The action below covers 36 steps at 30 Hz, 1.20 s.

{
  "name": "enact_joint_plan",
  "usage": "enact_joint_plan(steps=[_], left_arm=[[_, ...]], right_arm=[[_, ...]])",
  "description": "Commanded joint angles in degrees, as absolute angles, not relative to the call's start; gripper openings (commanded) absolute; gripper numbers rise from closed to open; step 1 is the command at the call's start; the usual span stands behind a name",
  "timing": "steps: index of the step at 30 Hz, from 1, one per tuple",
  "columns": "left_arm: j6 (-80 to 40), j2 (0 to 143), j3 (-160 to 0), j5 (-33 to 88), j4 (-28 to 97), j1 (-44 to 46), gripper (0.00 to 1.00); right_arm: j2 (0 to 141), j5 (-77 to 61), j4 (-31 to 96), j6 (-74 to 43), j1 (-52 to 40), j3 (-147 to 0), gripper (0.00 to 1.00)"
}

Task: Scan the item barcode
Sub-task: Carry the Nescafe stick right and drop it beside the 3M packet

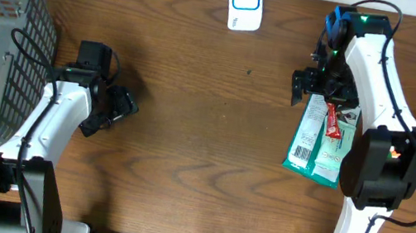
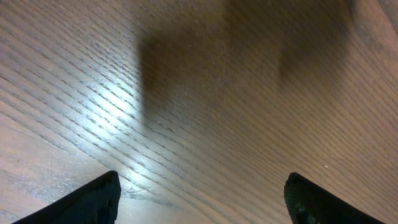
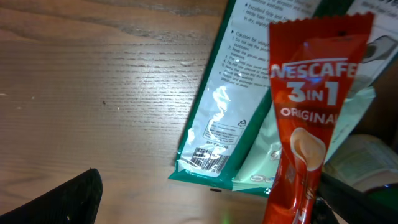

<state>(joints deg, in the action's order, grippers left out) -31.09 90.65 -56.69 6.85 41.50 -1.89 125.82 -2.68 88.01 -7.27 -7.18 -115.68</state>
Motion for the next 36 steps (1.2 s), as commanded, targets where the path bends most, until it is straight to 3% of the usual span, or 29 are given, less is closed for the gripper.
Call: enact_joint_plan(steps=[1, 2, 3, 7, 8, 9, 10, 11, 12, 13, 14, 15, 16, 17, 18, 19, 20, 25, 26, 27, 36], left_arm=[[-30.70, 90.56, -56.69, 5.69, 41.50, -2.20, 0.86], [-30.70, 90.56, -56.69, 5.69, 41.50, -2.20, 0.86], [-30.70, 90.56, -56.69, 5.69, 41.50, -2.20, 0.86], [-30.70, 90.56, -56.69, 5.69, 41.50, -2.20, 0.86], [-30.70, 90.56, -56.69, 5.69, 41.50, -2.20, 0.86], [-30.70, 90.56, -56.69, 5.69, 41.50, -2.20, 0.86], [-30.72, 90.56, -56.69, 5.69, 41.50, -2.20, 0.86], [-30.72, 90.56, -56.69, 5.69, 41.52, -2.20, 0.86], [-30.72, 90.56, -56.69, 5.69, 41.52, -2.20, 0.86], [-30.70, 90.56, -56.69, 5.69, 41.52, -2.20, 0.86], [-30.70, 90.56, -56.69, 5.69, 41.52, -2.20, 0.86], [-30.70, 90.56, -56.69, 5.69, 41.50, -2.17, 0.86], [-30.72, 90.56, -56.69, 5.69, 41.50, -2.20, 0.86], [-30.70, 90.56, -56.69, 5.69, 41.52, -2.17, 0.86], [-30.70, 90.56, -56.69, 5.69, 41.52, -2.20, 0.86], [-30.70, 90.56, -56.69, 5.69, 41.50, -2.20, 0.85], [-30.70, 90.56, -56.69, 5.69, 41.50, -2.20, 0.86], [-30.72, 90.56, -56.69, 5.72, 42.15, -2.20, 0.86], [-30.72, 90.56, -56.69, 5.72, 42.15, -2.17, 0.86], [-30.72, 90.56, -56.69, 5.69, 42.15, -2.20, 0.86], [-30.72, 90.56, -56.69, 5.69, 42.15, -2.20, 0.86]], right_arm=[[124.73, -1.32, 90.56, -4.38, -6.63, -116.16, 0.93], [124.73, -0.71, 90.72, -4.40, -6.63, -116.16, 0.74], [124.73, -1.50, 90.59, -4.43, -6.63, -116.16, 0.04], [124.73, -1.72, 90.70, -4.40, -6.85, -116.05, 0.01], [124.73, -1.72, 90.63, -4.40, -6.83, -116.05, 0.06], [124.77, -1.76, 90.50, -4.40, -6.83, -116.03, 0.60], [124.77, -1.85, 90.24, -4.43, -6.83, -115.87, 0.92], [124.77, -1.83, 89.97, -4.40, -6.85, -115.72, 0.98], [124.77, -1.85, 90.11, -4.29, -6.85, -115.63, 0.95], [124.77, -2.02, 90.24, -3.55, -6.87, -115.50, 0.61], [124.77, -2.02, 90.21, -3.11, -6.90, -115.28, 0.01], [124.77, -2.02, 89.95, -3.14, -6.92, -115.26, 0.08], [124.77, -2.24, 89.95, -3.38, -6.92, -115.26, 0.01], [124.77, -3.11, 89.95, -3.31, -7.07, -115.20, 0.01], [124.77, -3.36, 89.73, -3.33, -7.20, -115.20, 0.02], [124.77, -4.12, 88.49, -3.62, -7.40, -115.20, 0.53], [124.77, -5.04, 88.07, -3.60, -7.51, -115.20, 0.89], [124.70, -4.54, 88.27, -3.60, -7.42, -115.18, 0.90], [124.70, -4.56, 88.27, -3.57, -7.35, -115.18, 0.99], [124.70, -4.56, 88.27, -3.57, -7.38, -115.18, 0.99], [124.73, -4.58, 87.59, -3.57, -7.84, -115.18, 0.99]])
